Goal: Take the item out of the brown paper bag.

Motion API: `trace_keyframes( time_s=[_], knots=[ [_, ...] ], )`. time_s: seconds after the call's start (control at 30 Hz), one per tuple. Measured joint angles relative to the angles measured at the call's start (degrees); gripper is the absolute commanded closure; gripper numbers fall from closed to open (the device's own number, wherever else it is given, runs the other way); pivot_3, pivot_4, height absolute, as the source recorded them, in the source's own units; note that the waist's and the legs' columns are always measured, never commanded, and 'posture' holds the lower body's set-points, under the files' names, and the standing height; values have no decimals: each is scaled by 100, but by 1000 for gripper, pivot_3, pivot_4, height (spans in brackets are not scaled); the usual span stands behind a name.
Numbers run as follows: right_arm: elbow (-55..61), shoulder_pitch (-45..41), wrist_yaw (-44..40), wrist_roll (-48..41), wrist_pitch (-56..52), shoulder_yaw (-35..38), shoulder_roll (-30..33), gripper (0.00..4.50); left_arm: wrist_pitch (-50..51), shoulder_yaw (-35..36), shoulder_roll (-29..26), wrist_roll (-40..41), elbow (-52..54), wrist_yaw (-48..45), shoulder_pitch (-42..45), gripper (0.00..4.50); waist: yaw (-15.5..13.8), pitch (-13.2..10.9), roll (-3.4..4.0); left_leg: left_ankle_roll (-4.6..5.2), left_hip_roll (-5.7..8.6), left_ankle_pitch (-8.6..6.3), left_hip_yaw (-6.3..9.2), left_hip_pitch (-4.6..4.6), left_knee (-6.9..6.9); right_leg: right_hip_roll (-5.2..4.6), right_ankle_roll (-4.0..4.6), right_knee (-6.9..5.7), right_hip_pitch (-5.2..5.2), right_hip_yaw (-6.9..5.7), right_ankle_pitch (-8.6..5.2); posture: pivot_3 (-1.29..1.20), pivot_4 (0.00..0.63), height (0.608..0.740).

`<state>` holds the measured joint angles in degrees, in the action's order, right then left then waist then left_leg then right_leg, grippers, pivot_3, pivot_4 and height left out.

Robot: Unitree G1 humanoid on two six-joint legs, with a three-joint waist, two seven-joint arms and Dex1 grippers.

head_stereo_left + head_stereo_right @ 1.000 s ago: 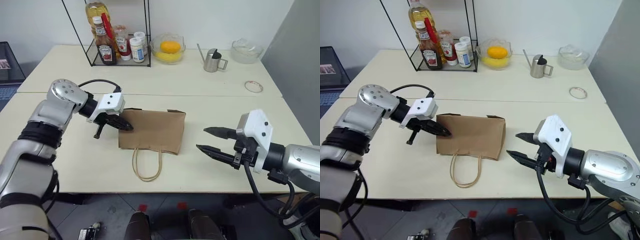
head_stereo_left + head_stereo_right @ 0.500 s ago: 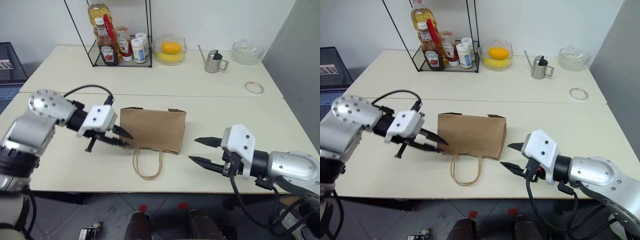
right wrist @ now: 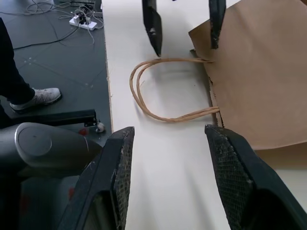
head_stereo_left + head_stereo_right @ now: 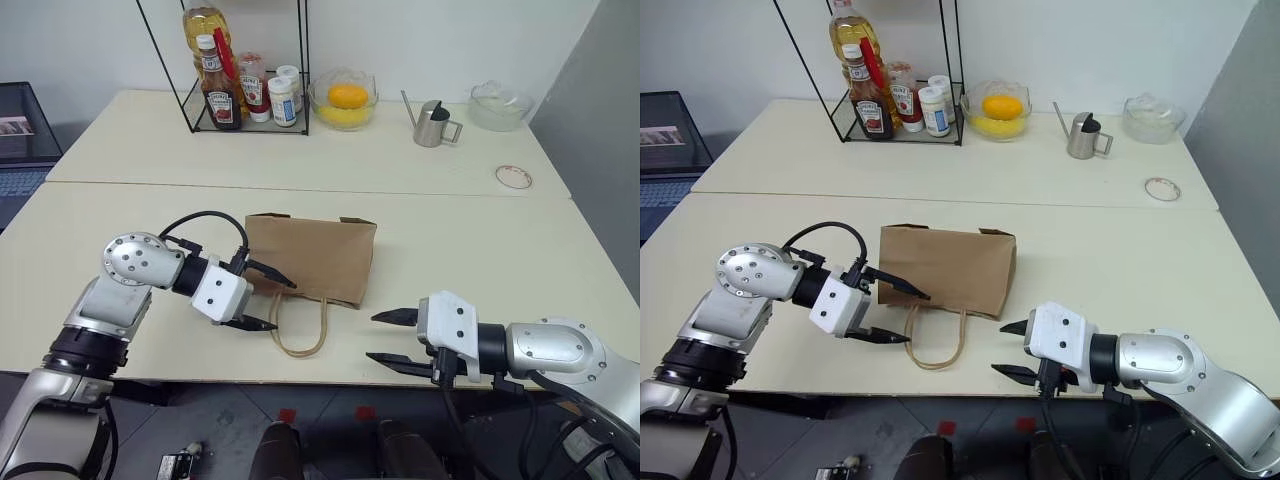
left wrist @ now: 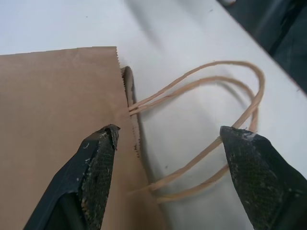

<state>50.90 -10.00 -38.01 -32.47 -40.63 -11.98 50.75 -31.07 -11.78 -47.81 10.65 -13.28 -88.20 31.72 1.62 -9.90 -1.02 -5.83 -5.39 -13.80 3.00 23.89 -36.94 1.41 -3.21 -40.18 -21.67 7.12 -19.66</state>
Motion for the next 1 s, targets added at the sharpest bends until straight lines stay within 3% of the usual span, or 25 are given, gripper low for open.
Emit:
trace_keyframes(
  time_s=[0.27,0.73,0.83,0.93,1.0],
  knots=[
    [25,152,-20,38,-25,13,-52,2043,-1104,-207,69,-72,-840,-321,258,901,5,0,0,0,1,0,1,0,-1,0,0,-1,2,-1,0,0,150,740],
    [72,225,-41,35,-117,121,-52,2043,-1615,-367,403,-138,-1305,-148,514,901,11,0,0,0,0,0,5,-2,-2,0,0,-1,7,-4,0,0,150,740],
    [137,340,-57,9,-141,196,-14,2043,-1426,-406,203,98,-1181,-302,510,901,15,0,0,0,-1,0,6,-2,0,0,0,-2,7,-5,0,0,150,740],
    [185,496,-101,-24,-152,236,69,2043,-1430,-539,-361,302,-1071,-397,481,901,27,0,2,0,-3,0,6,-7,1,2,0,-2,8,-4,0,0,150,740],
    [185,495,-124,-22,-150,237,71,2043,-1477,-539,-310,319,-1075,-396,481,901,18,2,6,0,-1,0,6,-12,-2,1,0,-2,19,-5,0,0,150,740]
  ],
)
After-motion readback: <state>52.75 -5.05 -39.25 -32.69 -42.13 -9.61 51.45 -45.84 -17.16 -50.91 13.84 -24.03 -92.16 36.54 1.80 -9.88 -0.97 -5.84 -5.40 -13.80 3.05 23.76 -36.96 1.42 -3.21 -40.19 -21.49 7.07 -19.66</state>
